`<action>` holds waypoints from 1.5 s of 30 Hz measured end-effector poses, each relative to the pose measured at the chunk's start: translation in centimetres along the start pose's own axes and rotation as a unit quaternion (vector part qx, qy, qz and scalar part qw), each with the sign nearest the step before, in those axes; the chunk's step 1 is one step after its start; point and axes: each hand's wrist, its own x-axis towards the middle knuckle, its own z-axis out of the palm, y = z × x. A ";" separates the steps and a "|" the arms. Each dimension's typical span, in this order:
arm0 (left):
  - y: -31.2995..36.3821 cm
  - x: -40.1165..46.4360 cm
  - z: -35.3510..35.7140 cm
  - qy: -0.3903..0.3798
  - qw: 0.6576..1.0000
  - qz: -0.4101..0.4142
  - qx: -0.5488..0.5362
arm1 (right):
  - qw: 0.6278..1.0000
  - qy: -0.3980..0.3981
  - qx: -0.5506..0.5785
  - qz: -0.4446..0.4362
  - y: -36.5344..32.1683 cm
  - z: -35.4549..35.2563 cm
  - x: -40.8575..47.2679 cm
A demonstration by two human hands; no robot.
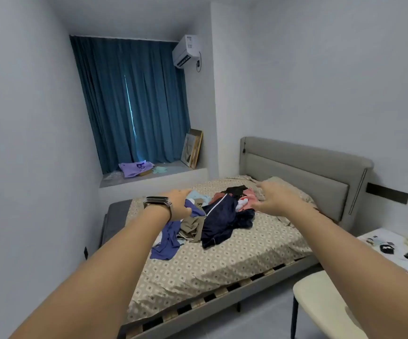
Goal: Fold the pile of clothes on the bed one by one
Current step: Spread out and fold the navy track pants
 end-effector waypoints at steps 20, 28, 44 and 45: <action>2.4 39.1 15.9 -0.132 0.989 -0.021 -0.058 | 0.994 -0.092 0.034 0.045 19.5 10.5 33.7; 1.2 55.6 20.8 -0.213 0.973 -0.030 -0.087 | 0.984 -0.143 0.078 0.077 25.7 17.2 47.1; -0.9 83.9 30.2 -0.222 0.963 -0.068 -0.139 | 0.963 -0.180 0.140 0.145 35.2 26.9 73.2; -1.4 85.0 31.1 -0.225 0.960 -0.078 -0.144 | 0.961 -0.190 0.140 0.144 35.6 27.7 74.7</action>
